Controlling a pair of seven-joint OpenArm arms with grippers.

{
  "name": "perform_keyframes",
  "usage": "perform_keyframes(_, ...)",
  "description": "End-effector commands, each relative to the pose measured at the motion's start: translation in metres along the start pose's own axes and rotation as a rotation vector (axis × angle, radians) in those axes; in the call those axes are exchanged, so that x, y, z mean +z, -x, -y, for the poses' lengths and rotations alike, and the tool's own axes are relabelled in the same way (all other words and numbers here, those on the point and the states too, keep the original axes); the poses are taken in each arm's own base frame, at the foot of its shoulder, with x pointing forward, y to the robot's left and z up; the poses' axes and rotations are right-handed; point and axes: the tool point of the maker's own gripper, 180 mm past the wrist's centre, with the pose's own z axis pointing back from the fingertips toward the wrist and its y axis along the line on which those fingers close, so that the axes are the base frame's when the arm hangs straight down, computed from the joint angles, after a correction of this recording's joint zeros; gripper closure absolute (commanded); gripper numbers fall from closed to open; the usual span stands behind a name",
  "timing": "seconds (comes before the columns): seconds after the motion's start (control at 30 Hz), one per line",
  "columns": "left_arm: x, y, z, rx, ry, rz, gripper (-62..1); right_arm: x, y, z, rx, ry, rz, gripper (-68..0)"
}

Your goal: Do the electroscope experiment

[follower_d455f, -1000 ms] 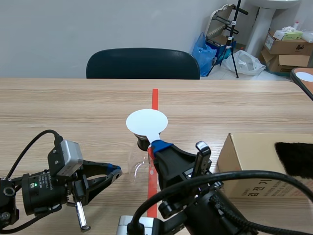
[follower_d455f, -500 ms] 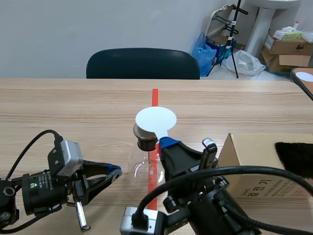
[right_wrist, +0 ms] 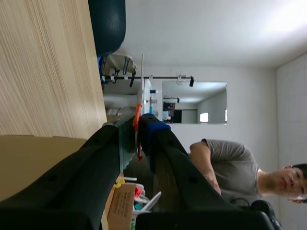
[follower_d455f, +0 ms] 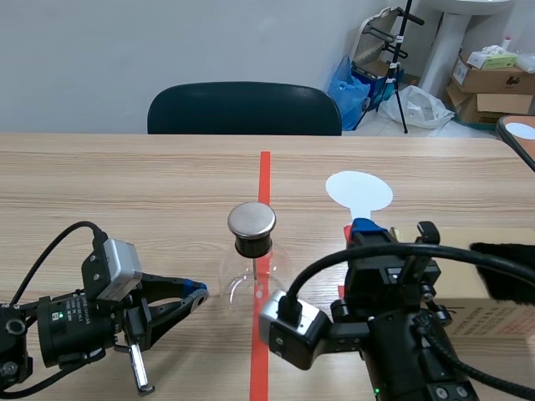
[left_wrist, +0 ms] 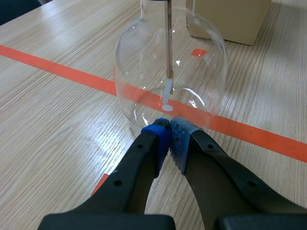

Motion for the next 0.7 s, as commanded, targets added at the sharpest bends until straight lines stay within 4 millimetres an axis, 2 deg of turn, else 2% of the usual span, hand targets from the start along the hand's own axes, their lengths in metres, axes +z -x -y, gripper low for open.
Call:
perform_keyframes(0.0, -0.001, -0.006, -0.002, -0.001, -0.010, 0.027, -3.1, -0.005, 0.005, 0.011, -0.003, 0.041, -0.018, -1.1)
perform_keyframes(0.27, -0.001, -0.006, -0.002, -0.001, -0.010, 0.027, -3.1, -0.004, 0.016, 0.011, -0.004, 0.041, -0.083, -1.1)
perform_keyframes(0.43, -0.001, -0.006, -0.002, -0.001, -0.010, 0.027, -3.1, -0.004, 0.016, 0.011, -0.004, 0.041, -0.080, -1.1)
perform_keyframes(0.67, -0.001, -0.006, -0.002, -0.001, -0.010, 0.027, -3.1, -0.005, 0.005, 0.011, -0.002, 0.038, -0.020, -1.1)
